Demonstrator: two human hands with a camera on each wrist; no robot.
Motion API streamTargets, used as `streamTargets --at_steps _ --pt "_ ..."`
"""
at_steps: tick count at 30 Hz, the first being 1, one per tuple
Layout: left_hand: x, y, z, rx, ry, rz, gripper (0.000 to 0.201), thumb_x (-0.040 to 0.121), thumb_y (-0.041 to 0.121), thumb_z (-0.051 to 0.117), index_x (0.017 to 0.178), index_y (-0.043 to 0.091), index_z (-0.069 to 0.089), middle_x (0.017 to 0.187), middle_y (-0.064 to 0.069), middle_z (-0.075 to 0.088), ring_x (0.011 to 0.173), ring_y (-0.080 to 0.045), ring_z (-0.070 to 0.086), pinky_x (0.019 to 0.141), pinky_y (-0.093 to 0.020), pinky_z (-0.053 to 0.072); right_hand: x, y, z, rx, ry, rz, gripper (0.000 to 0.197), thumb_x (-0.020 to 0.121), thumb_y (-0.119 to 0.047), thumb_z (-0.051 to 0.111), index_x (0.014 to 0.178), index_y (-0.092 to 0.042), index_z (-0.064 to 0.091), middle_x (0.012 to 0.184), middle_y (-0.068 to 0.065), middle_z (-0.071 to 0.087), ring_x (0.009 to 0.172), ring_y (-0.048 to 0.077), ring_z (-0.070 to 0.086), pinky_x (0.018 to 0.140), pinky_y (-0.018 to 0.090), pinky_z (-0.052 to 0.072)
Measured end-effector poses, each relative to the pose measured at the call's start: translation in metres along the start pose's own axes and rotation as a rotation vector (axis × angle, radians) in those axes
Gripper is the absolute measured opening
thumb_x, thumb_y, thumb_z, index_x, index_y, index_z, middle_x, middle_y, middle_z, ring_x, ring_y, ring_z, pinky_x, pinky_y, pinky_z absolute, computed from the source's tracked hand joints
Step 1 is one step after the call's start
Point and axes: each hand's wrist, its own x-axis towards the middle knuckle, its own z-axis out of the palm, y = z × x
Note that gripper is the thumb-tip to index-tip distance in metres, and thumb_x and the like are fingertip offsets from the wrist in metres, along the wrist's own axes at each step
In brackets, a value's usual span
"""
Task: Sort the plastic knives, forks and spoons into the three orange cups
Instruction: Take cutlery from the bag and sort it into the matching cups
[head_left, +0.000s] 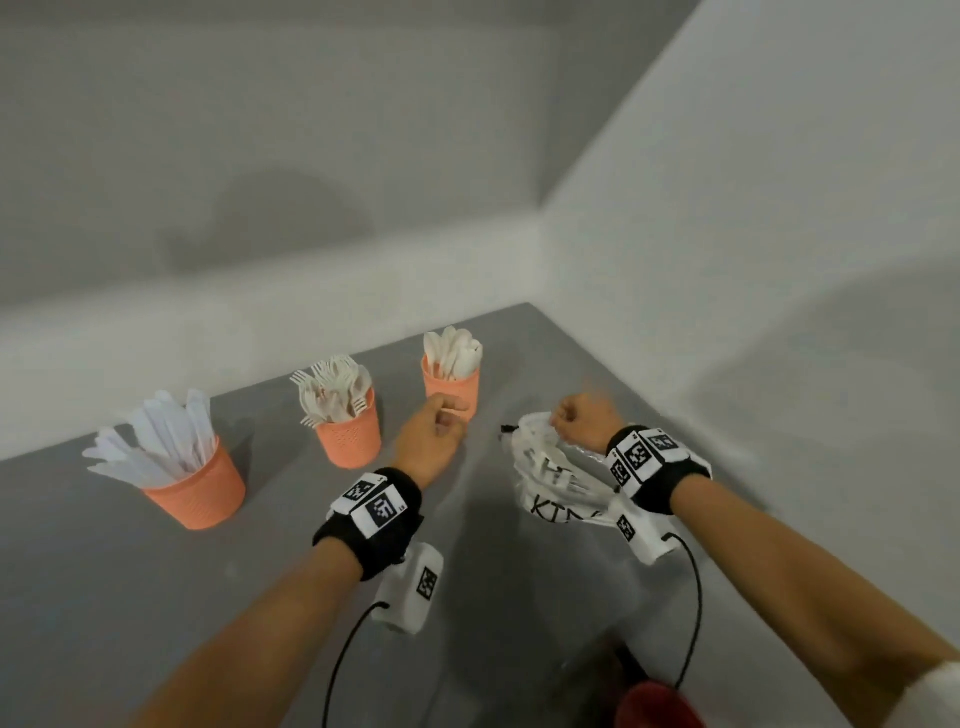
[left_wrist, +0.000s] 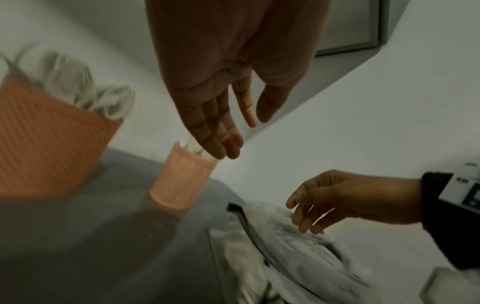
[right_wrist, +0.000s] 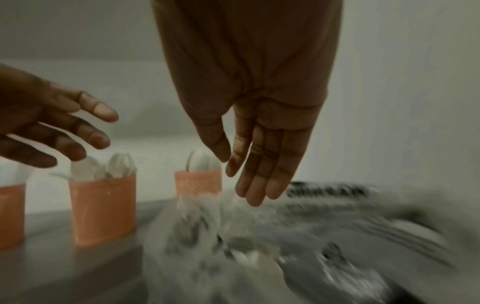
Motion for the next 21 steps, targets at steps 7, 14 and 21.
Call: streamTargets --at_steps 7,14,21 --pt "-0.002 -0.001 0.07 0.031 -0.14 -0.107 0.03 0.089 0.004 0.053 0.119 0.006 0.059 0.106 -0.002 0.058 0.102 -0.018 0.053 0.083 -0.021 0.042 -0.029 0.053 0.021 -0.295 -0.163 0.088 0.026 0.093 -0.026 0.049 0.103 -0.009 0.066 0.114 0.01 0.065 0.106 0.024 0.059 0.09 0.028 0.044" --pt "0.006 -0.013 0.13 0.183 -0.222 -0.273 0.045 0.079 0.038 0.063 0.119 0.019 0.063 0.138 -0.01 0.041 0.116 -0.023 0.051 0.105 -0.023 0.032 -0.042 0.06 0.03 -0.436 -0.313 -0.018 0.07 0.083 -0.035 0.063 0.14 -0.012 0.03 0.138 0.01 0.048 0.127 0.028 0.045 0.107 0.035 0.035" --pt "-0.008 -0.022 0.136 0.301 -0.142 -0.194 0.047 0.083 -0.005 0.049 0.127 0.011 0.056 0.129 -0.014 0.054 0.119 -0.028 0.051 0.1 -0.024 0.036 -0.04 0.066 0.035 -0.236 -0.271 -0.069 0.064 0.087 -0.025 0.059 0.142 -0.015 0.029 0.14 0.01 0.044 0.13 0.027 0.041 0.11 0.033 0.029"
